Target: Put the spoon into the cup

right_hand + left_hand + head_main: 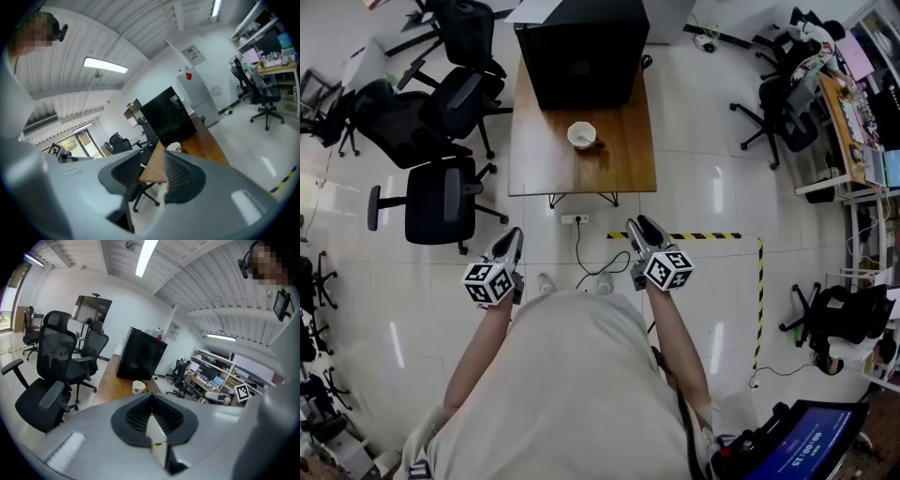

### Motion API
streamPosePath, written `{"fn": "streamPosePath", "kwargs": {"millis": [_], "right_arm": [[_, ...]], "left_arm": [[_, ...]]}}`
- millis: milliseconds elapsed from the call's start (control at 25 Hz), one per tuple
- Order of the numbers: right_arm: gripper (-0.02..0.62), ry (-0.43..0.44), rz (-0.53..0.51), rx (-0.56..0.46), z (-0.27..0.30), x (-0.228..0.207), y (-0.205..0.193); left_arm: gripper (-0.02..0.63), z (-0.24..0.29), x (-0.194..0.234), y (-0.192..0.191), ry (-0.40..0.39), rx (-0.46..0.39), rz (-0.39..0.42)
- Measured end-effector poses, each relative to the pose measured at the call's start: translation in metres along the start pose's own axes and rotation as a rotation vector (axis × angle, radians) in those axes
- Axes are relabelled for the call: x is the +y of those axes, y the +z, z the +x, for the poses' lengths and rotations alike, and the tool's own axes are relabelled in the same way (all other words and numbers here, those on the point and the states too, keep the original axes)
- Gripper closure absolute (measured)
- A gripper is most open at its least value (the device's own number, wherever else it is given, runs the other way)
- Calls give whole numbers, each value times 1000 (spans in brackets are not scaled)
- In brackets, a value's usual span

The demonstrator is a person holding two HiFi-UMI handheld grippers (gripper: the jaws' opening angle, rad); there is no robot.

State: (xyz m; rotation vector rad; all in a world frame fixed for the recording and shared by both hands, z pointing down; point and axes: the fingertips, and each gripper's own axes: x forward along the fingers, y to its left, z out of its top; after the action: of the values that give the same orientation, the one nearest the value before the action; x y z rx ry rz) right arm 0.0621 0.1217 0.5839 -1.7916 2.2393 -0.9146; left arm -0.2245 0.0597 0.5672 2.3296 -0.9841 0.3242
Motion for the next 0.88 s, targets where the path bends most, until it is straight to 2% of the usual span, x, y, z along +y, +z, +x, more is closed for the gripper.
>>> {"fn": "streamPosePath", "kwargs": {"millis": [200, 440, 640, 880], "right_arm": [[457, 0, -19, 2, -12, -3, -3], [460, 98, 6, -60, -34, 23, 23], [460, 122, -62, -80, -53, 30, 40], [460, 203, -68, -97, -54, 41, 53]], "left_arm": [[629, 6, -7, -13, 2, 30, -1], [629, 11, -17, -36, 21, 75, -34], [629, 16, -34, -52, 20, 100, -40], [629, 24, -34, -57, 34, 85, -57]]}}
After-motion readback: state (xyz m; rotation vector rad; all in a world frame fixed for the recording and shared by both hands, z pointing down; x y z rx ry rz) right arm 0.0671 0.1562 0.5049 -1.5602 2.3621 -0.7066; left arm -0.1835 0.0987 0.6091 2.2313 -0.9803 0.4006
